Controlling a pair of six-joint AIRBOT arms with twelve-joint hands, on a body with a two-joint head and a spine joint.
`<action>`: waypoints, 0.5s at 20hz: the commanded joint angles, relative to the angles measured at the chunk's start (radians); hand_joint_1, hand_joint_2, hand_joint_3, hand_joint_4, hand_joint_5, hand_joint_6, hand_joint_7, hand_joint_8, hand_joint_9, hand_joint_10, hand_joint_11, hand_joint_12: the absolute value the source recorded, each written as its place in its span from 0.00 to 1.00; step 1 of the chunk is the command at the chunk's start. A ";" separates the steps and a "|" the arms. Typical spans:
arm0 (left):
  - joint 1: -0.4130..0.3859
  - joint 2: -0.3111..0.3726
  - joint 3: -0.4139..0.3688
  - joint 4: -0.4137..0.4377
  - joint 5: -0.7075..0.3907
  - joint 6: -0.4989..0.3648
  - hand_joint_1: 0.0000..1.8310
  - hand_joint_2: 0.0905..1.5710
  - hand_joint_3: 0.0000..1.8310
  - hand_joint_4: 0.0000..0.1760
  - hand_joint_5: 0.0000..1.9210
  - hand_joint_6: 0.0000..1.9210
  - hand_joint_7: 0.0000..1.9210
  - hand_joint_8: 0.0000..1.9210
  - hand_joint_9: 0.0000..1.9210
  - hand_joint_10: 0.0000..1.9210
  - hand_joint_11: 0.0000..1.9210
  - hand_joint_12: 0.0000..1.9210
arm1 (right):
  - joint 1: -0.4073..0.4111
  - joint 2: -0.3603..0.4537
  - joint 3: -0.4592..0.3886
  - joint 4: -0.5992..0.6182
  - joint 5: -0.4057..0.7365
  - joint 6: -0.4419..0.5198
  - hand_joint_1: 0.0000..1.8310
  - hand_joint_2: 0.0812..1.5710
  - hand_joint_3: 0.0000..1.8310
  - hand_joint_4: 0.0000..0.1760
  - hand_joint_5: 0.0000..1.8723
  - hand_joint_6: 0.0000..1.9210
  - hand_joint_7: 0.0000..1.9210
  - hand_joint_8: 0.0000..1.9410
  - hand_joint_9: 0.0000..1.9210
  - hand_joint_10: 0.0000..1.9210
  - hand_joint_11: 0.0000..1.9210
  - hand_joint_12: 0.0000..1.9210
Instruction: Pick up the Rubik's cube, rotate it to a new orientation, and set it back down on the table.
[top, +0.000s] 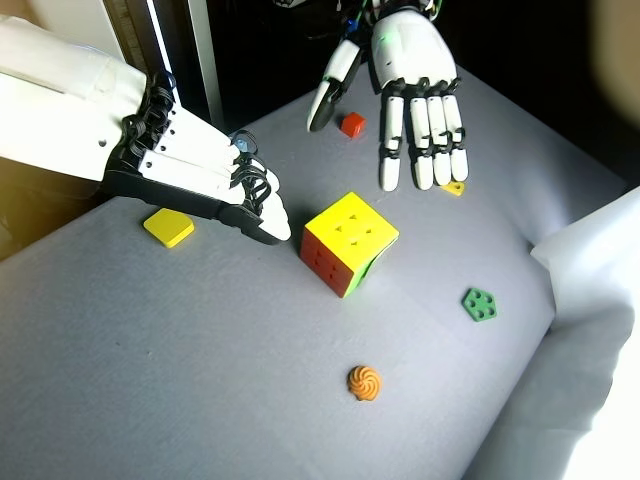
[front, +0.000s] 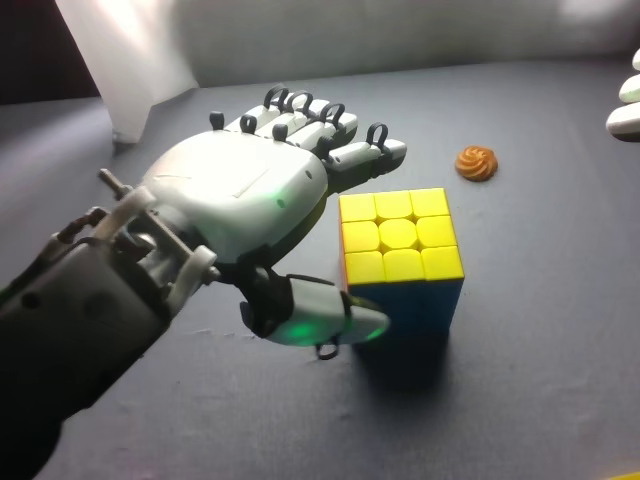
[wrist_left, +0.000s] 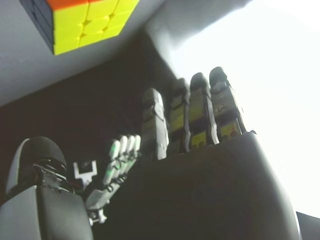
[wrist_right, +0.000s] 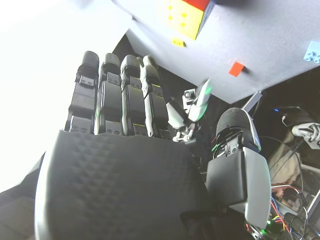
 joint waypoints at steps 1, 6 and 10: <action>-0.010 -0.015 0.008 0.043 -0.084 0.006 0.47 0.50 0.00 1.00 0.07 0.00 0.03 0.00 0.00 0.00 0.00 0.00 | 0.007 0.000 -0.003 0.052 -0.062 -0.002 0.01 0.70 0.00 0.00 0.15 0.00 0.13 0.00 0.11 0.00 0.00 0.26; -0.007 -0.087 0.060 -0.065 -0.085 0.037 0.49 0.47 0.00 1.00 0.00 0.00 0.00 0.00 0.00 0.00 0.00 0.00 | 0.007 0.000 -0.003 0.052 -0.062 -0.006 0.05 0.65 0.00 0.00 0.14 0.00 0.12 0.00 0.10 0.00 0.00 0.23; -0.012 -0.128 0.085 -0.141 -0.085 0.037 0.55 0.41 0.00 1.00 0.00 0.00 0.00 0.00 0.00 0.00 0.00 0.00 | 0.007 0.000 -0.003 0.052 -0.062 -0.007 0.06 0.61 0.00 0.00 0.13 0.00 0.11 0.00 0.09 0.00 0.00 0.23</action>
